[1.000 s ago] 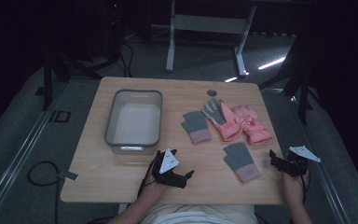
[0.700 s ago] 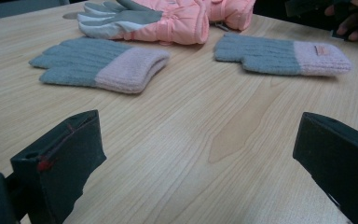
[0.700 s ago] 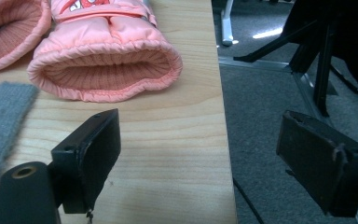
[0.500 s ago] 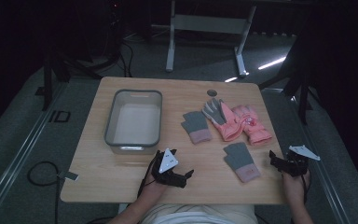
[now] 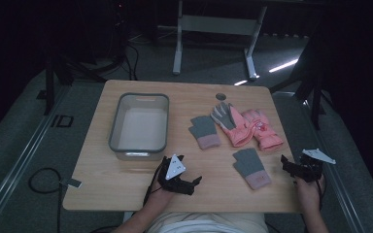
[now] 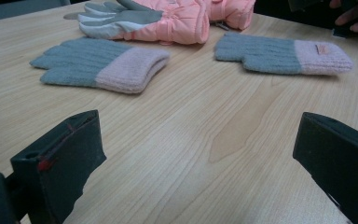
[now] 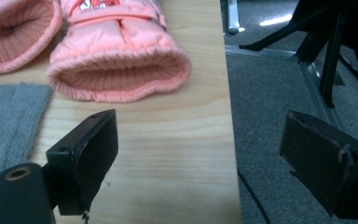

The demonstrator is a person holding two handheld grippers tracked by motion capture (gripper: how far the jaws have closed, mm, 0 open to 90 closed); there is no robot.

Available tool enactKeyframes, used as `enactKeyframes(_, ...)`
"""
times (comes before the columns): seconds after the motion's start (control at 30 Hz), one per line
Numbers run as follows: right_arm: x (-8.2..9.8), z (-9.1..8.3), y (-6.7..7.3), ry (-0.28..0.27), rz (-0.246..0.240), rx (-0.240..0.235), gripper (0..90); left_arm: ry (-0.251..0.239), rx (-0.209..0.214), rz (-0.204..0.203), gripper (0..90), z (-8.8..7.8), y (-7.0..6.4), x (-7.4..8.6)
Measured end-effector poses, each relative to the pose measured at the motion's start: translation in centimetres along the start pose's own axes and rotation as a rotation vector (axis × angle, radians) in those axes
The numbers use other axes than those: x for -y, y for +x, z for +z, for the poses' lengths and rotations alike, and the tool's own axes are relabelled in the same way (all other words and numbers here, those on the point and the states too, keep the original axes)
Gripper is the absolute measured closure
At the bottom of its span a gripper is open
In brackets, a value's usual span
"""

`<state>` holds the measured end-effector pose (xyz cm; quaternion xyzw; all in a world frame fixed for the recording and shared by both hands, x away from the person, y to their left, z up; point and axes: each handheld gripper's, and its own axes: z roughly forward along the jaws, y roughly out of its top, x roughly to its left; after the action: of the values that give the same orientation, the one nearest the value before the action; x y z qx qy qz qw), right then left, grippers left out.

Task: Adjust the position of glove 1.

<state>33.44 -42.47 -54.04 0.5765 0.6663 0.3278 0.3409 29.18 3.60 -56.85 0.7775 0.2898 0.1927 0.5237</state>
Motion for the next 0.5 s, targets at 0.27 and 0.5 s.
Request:
enactKeyframes(0.27,-1.5,-0.7,0.1,-0.040,0.001,0.009,11.5,-0.001,0.001,-0.001,1.1,0.0,0.0,0.0)
enactKeyframes(0.5,-3.5,-1.2,0.6,-0.043,0.031,-0.025,11.5,0.001,0.001,0.001,1.1,0.0,0.0,0.0)
